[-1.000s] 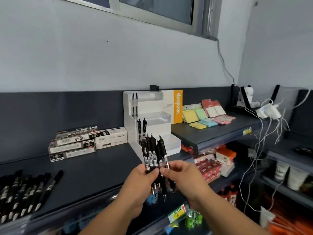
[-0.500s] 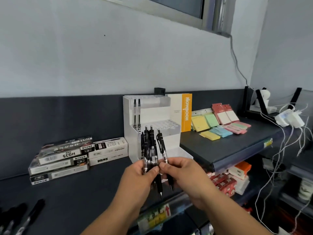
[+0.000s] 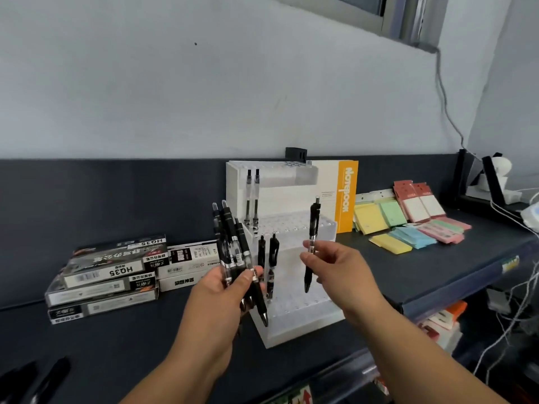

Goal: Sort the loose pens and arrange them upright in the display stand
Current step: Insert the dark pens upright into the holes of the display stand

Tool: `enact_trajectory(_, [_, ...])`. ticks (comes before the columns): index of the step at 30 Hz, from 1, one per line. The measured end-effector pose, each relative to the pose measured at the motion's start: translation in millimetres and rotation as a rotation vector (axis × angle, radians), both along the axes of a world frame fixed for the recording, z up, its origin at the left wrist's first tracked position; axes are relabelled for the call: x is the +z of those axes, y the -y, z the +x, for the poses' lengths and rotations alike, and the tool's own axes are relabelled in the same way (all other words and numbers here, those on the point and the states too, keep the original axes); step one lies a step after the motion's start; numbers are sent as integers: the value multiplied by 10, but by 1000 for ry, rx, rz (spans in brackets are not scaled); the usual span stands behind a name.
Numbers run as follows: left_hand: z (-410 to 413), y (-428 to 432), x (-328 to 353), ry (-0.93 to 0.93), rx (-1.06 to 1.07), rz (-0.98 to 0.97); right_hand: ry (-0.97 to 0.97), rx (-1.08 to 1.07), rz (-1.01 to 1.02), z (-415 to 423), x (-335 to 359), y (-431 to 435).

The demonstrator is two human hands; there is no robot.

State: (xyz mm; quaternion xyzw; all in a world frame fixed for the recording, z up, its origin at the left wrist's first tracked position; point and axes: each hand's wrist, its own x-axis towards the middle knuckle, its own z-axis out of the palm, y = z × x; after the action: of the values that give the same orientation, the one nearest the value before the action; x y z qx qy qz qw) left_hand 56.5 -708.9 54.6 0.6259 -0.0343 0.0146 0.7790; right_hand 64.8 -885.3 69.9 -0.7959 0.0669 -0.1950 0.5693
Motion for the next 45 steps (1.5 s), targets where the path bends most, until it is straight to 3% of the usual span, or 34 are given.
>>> enact_trajectory(15, [-13, 182, 25, 40, 178, 7, 37, 116, -398, 471, -148, 40])
enact_trajectory(25, [-23, 274, -11, 44, 257, 33, -42, 232, -675, 539, -247, 1])
enact_trajectory(35, [-2, 299, -47, 41, 272, 45, 99, 206, -365, 488, -8, 99])
enact_trajectory(45, [-1, 318, -57, 88, 293, 145, 51, 171, -663, 524, 114, 20])
